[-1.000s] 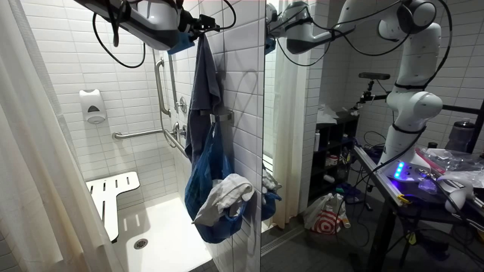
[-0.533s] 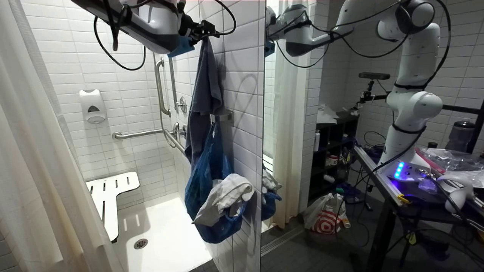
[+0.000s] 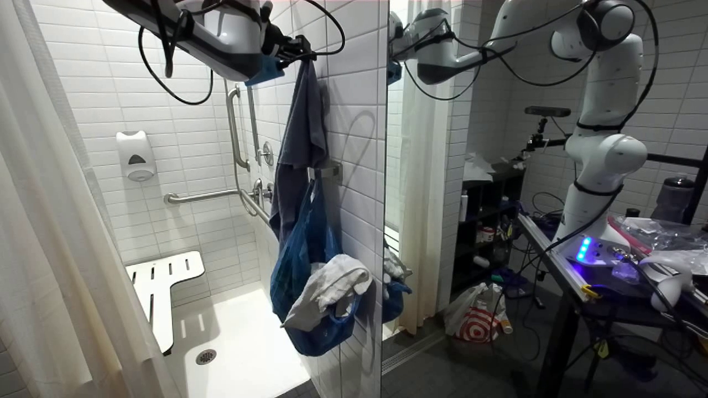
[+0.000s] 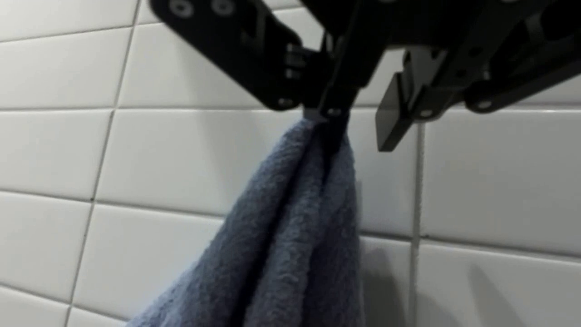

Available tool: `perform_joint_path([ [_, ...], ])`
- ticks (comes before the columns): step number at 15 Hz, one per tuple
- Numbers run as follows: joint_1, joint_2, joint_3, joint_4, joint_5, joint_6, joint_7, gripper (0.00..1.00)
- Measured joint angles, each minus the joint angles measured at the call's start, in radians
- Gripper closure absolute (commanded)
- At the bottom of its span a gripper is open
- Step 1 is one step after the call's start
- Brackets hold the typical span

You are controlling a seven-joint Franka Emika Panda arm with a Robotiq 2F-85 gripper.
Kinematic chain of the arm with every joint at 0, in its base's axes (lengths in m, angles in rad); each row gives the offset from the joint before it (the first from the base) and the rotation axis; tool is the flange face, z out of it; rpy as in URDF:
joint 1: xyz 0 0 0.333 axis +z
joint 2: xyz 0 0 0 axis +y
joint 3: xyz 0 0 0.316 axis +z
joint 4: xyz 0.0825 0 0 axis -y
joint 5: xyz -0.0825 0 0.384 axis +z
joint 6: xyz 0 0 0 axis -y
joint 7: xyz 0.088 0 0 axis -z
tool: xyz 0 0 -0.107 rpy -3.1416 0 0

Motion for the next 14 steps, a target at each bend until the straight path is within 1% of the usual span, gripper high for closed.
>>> perform_joint_path([
  [2,0.000,0.000,0.000,0.000,0.000,0.002,0.000,1.00],
  [3,0.000,0.000,0.000,0.000,0.000,0.003,0.000,0.73],
  [4,0.000,0.000,0.000,0.000,0.000,0.003,0.000,0.72],
  [6,0.000,0.000,0.000,0.000,0.000,0.003,0.000,0.62],
  [14,0.000,0.000,0.000,0.000,0.001,0.003,0.000,0.05],
])
